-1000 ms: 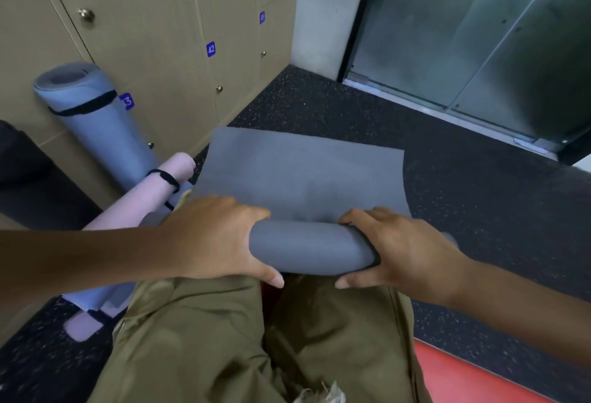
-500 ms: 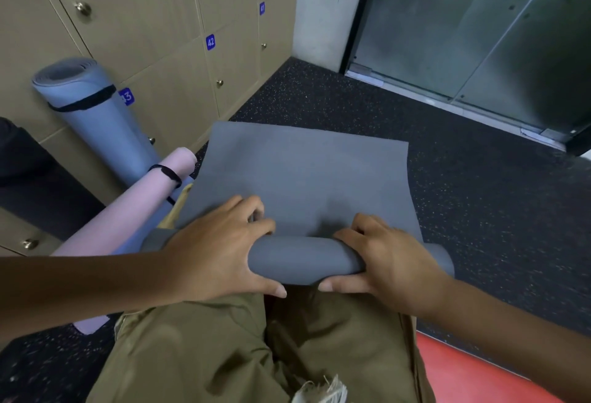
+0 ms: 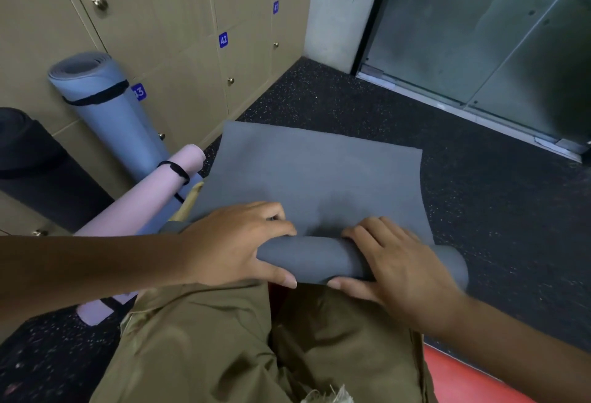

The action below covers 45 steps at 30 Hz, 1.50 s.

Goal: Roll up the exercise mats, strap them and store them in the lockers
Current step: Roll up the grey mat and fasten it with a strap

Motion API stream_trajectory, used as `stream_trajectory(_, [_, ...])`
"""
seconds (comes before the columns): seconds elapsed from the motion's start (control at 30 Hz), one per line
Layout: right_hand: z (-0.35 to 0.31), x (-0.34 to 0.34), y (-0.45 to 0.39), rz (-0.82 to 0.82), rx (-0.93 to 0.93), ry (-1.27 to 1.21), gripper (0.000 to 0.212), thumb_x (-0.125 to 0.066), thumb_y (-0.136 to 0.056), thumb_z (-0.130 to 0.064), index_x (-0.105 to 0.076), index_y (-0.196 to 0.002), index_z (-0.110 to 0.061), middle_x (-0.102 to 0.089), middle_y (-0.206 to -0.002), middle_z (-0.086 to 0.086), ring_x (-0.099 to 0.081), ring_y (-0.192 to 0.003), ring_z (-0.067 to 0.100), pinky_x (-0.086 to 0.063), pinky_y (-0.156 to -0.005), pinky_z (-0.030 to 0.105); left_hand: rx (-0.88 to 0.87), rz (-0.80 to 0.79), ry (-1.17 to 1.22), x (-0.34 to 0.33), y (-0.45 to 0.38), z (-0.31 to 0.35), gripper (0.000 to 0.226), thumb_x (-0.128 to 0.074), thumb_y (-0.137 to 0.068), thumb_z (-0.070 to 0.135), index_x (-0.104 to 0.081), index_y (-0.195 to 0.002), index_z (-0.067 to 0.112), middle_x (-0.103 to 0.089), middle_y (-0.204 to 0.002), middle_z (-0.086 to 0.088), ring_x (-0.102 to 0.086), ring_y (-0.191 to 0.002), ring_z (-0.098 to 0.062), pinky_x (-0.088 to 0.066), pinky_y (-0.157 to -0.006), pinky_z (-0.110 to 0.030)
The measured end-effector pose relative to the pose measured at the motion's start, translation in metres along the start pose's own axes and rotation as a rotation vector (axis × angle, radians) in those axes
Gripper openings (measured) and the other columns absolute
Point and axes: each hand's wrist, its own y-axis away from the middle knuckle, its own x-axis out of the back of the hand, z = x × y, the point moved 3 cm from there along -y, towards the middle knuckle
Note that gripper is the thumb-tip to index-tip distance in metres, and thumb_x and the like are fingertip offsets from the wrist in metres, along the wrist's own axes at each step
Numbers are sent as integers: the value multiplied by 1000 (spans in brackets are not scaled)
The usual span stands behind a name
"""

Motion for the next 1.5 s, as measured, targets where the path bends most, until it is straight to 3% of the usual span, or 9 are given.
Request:
stream_trajectory(0.13, [1, -8, 1, 134, 24, 66, 69, -45, -86, -77, -67, -116, -20, -62, -100, 0, -61, -88, 23, -52, -76, 39, 34, -101, 94, 5, -12, -8, 58, -62, -71, 86, -62, -109, 41, -52, -106, 17, -51, -106, -1, -45, -92, -32])
stream_trajectory(0.33, [14, -5, -18, 1, 20, -58, 73, -37, -84, -86, -66, -120, -30, -61, -99, -6, -61, -92, 18, -50, -76, 35, 70, -155, 203, 10, -28, -19, 59, -65, -67, 84, -64, -104, 38, -56, -102, 14, -55, -100, -5, -46, -92, -36])
stream_trajectory(0.5, [29, 1, -33, -160, -15, -249, 73, -34, -77, -91, -61, -122, -41, -55, -103, -19, -55, -98, 6, -49, -80, 30, -98, 59, 34, 20, -23, -16, 59, -57, -82, 79, -64, -123, 37, -53, -112, 22, -55, -104, 1, -42, -88, -17])
stream_trajectory(0.63, [35, 2, -43, -216, -28, -346, 70, -37, -75, -91, -63, -115, -40, -57, -102, -23, -55, -97, 1, -49, -83, 29, -188, 330, -216, 3, -11, -5, 62, -48, -96, 66, -68, -127, 16, -59, -106, 3, -62, -91, -18, -53, -74, -35])
stream_trajectory(0.83, [34, 1, -44, -215, -52, -279, 74, -32, -74, -93, -61, -121, -43, -56, -104, -24, -58, -99, 4, -49, -84, 29, -160, 311, -236, 1, -14, -8, 65, -47, -95, 72, -67, -125, 18, -57, -106, 5, -60, -91, -17, -50, -74, -33])
stream_trajectory(0.93, [32, -2, -39, -104, -31, -141, 75, -26, -82, -90, -65, -119, -38, -61, -105, -14, -63, -91, 17, -52, -81, 37, -146, 248, -228, 0, -18, -8, 63, -44, -95, 73, -65, -126, 23, -53, -107, 9, -56, -93, -13, -50, -74, -33])
stream_trajectory(1.1, [28, -5, -26, 356, 64, 59, 58, -43, -102, -60, -75, -103, -12, -71, -91, 4, -68, -80, 26, -56, -69, 41, -11, 27, -13, 8, -37, -18, 65, -38, -88, 84, -61, -126, 36, -48, -105, 17, -52, -98, -2, -41, -86, -25])
stream_trajectory(1.33, [38, -18, -36, 412, -30, 5, 58, -36, -105, -58, -76, -104, -16, -68, -91, 2, -65, -79, 25, -54, -69, 42, 133, -173, 233, 16, -64, -32, 58, -48, -78, 86, -65, -107, 39, -59, -104, 14, -59, -100, -3, -47, -95, -38])
stream_trajectory(1.5, [46, -16, -50, 258, -77, -82, 64, -26, -102, -68, -74, -105, -26, -67, -90, -4, -65, -81, 19, -51, -70, 35, -2, 78, -120, 19, -54, -27, 67, -28, -91, 83, -61, -118, 32, -58, -105, 14, -58, -100, -9, -51, -87, -40])
